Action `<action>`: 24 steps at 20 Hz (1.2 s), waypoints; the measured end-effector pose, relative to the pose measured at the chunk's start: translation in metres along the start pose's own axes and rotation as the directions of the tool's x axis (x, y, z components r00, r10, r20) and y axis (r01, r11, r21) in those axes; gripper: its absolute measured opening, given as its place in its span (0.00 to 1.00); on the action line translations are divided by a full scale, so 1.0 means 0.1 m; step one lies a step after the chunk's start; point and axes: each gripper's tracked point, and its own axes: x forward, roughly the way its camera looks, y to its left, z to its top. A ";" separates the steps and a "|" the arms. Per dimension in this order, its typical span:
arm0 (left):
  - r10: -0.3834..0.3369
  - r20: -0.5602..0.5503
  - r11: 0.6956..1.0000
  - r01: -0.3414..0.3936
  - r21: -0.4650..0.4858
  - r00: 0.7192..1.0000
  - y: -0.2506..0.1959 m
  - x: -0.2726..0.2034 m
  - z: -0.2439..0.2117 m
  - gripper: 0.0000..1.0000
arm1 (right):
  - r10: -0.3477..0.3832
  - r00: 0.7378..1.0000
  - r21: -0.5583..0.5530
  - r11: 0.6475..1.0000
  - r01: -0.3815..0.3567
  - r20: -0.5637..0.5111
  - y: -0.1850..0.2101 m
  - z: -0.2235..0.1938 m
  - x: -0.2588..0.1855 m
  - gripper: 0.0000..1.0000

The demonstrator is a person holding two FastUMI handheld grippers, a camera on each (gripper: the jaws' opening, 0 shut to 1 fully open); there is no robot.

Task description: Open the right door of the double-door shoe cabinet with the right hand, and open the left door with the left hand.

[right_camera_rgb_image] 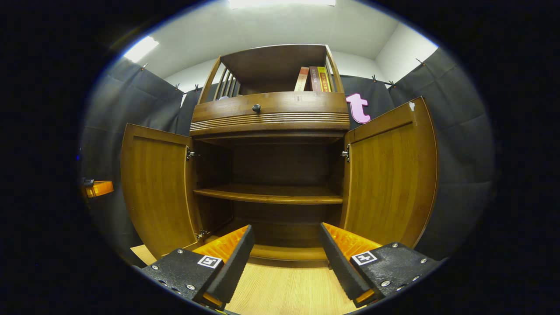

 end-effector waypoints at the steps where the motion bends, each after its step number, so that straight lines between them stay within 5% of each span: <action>1: -0.015 0.003 1.000 0.015 -0.002 1.000 -0.17 0.05 0.03 0.12 | 0.011 1.000 0.001 1.000 -0.011 -0.002 -0.02 0.00 -0.01 0.92; 7: -0.100 0.015 0.994 0.100 -0.046 0.995 -1.19 0.59 0.08 0.12 | 0.031 1.000 0.009 0.999 -0.031 0.001 -0.29 0.01 -0.13 0.92; 14: 0.071 -0.044 0.990 -0.076 -0.116 0.996 -1.31 1.15 -0.28 0.14 | 0.016 1.000 0.031 0.999 -0.016 0.012 -0.61 0.05 -0.27 0.92; 17: 0.112 -0.021 0.989 -0.113 -0.092 0.994 -1.31 1.27 -0.28 0.41 | 0.005 1.000 0.037 0.999 -0.006 0.023 -0.69 0.07 -0.31 0.92; 18: 0.116 -0.014 0.990 -0.116 -0.086 0.993 -1.33 1.31 -0.28 0.35 | 0.001 1.000 0.037 0.999 -0.002 0.026 -0.71 0.08 -0.31 0.92; 20: 0.101 -0.010 0.990 -0.101 -0.096 0.995 -1.41 1.35 -0.29 0.46 | -0.005 1.000 0.041 0.999 0.004 0.030 -0.74 0.09 -0.31 0.92; 23: 0.075 -0.015 0.993 -0.076 -0.092 0.997 -1.53 1.42 -0.32 0.78 | -0.006 1.000 0.045 0.999 0.005 0.028 -0.76 0.07 -0.31 0.92; 24: 0.081 -0.019 0.994 -0.082 -0.078 0.997 -1.53 1.44 -0.33 0.80 | -0.007 1.000 0.042 0.999 0.006 0.027 -0.76 0.07 -0.30 0.92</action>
